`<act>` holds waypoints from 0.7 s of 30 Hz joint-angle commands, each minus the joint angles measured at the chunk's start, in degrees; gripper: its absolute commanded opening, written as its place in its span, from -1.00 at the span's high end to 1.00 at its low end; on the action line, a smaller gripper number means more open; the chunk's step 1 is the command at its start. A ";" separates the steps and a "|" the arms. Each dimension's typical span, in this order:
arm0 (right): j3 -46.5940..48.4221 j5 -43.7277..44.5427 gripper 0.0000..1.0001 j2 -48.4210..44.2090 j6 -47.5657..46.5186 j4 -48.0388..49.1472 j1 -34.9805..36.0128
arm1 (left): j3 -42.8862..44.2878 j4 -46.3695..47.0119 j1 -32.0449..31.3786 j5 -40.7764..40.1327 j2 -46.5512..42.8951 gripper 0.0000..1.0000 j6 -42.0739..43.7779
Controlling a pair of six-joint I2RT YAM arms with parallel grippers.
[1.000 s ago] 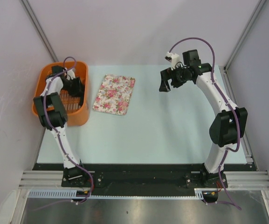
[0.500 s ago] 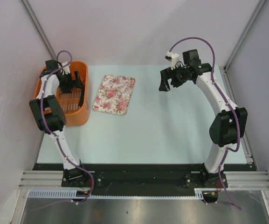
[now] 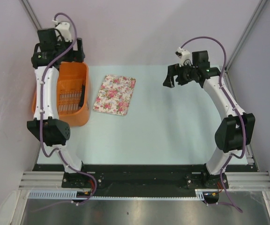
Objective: Place the utensils on the paper napkin and roll it up
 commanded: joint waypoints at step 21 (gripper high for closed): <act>-39.87 7.06 -0.99 -30.42 6.72 12.99 -6.48 | -48.16 12.34 -34.18 -3.08 -13.80 -0.99 -5.60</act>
